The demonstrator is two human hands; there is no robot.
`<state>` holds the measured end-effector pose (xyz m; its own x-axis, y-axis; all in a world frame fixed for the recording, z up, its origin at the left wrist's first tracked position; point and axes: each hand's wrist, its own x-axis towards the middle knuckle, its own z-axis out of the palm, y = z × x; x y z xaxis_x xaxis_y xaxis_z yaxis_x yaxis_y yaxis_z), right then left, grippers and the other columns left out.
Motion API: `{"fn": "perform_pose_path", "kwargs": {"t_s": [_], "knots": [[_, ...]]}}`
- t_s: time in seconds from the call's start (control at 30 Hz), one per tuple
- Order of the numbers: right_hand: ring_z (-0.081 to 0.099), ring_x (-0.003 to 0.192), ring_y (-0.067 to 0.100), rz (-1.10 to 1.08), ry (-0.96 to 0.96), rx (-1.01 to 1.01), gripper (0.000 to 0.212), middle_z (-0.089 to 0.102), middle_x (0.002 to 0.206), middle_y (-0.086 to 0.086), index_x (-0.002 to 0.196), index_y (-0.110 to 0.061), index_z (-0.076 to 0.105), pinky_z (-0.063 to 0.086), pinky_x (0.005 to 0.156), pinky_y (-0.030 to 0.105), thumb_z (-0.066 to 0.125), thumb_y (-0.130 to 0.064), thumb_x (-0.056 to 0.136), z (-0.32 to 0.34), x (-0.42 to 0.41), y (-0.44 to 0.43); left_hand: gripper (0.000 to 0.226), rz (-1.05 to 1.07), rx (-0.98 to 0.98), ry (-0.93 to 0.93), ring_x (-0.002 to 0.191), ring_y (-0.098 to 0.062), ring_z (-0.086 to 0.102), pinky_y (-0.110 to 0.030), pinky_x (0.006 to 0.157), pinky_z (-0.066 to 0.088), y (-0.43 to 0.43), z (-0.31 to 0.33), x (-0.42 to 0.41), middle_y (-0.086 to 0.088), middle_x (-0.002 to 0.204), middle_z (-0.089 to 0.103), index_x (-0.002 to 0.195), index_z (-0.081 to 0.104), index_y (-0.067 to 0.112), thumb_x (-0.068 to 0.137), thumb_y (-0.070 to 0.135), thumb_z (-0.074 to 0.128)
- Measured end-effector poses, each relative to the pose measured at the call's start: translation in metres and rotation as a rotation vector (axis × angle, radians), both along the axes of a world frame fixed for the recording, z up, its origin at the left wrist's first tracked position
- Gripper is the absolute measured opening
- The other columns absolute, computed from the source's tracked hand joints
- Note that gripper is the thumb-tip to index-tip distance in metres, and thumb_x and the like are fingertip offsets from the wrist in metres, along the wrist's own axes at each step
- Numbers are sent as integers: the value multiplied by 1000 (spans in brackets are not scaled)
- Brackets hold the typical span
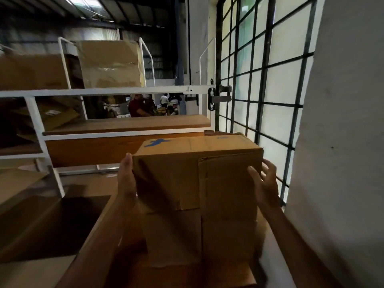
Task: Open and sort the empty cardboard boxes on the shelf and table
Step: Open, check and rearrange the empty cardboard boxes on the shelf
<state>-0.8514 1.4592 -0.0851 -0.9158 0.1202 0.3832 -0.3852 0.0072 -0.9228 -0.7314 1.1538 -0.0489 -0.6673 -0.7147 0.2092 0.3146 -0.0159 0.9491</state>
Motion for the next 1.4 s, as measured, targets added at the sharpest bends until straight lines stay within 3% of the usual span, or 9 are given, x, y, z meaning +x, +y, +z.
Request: {"fn": "perform_pose_path", "kwargs": {"t_s": [0.27,0.37,0.47,0.63,0.8,1.03,1.17,1.3,1.4], "knots": [[53,121,37,-65,-104,424,79,49,139,19,140,-30,41,45,99,51,34,-82,81,61,-15,12,55,-5,-387,-413,103,-27,57,-47,91,48,-34,46,-14,-11,114,59,119,57,11,88,57,56],[56,113,34,-56,-241,461,70,55,126,16,131,-20,47,48,94,46,46,-71,83,73,-18,17,41,-82,-391,-476,96,-25,57,-40,81,47,-28,56,-12,-12,109,60,114,59,10,92,44,59],[56,105,30,39,-309,232,55,55,115,11,122,-20,42,51,91,50,60,-52,81,72,-14,14,39,-130,-352,-492,94,-24,55,-35,70,45,-28,59,-4,-9,107,57,117,55,13,89,39,64],[56,99,27,4,-224,101,42,55,111,11,123,-20,41,51,81,44,59,-37,89,56,-3,7,60,-164,-85,-303,107,-33,56,-52,90,51,-28,32,6,-13,125,51,135,41,21,84,30,70],[55,95,26,-72,-132,-34,35,56,110,8,118,-20,47,47,76,37,61,-31,88,40,9,10,49,-187,-141,-192,112,-30,56,-52,95,49,-26,23,15,-8,130,51,131,47,28,87,26,68],[62,92,30,-76,-107,-139,34,64,106,9,95,-43,54,52,77,48,63,-43,62,28,27,17,81,-239,-211,-27,131,-22,42,-40,101,41,-33,17,22,0,150,38,154,22,27,88,18,68],[66,90,32,-69,-198,-42,47,67,109,11,108,-37,55,56,76,50,60,-34,62,-1,38,17,76,-285,-277,-64,120,-24,52,-44,93,48,-34,-14,40,0,137,50,148,31,37,87,11,68],[60,102,33,-98,-374,346,60,60,119,12,127,-29,46,52,87,47,59,-36,69,-46,56,14,30,-269,-290,-113,100,-15,64,-31,80,51,-22,-57,62,6,104,68,113,58,35,91,17,67],[46,124,40,-12,-564,490,74,43,141,20,144,-17,24,43,102,51,60,-23,80,-79,77,5,54,-281,-252,-204,107,-26,62,-37,81,54,-25,-106,75,-9,121,62,126,51,17,86,50,68]]}}
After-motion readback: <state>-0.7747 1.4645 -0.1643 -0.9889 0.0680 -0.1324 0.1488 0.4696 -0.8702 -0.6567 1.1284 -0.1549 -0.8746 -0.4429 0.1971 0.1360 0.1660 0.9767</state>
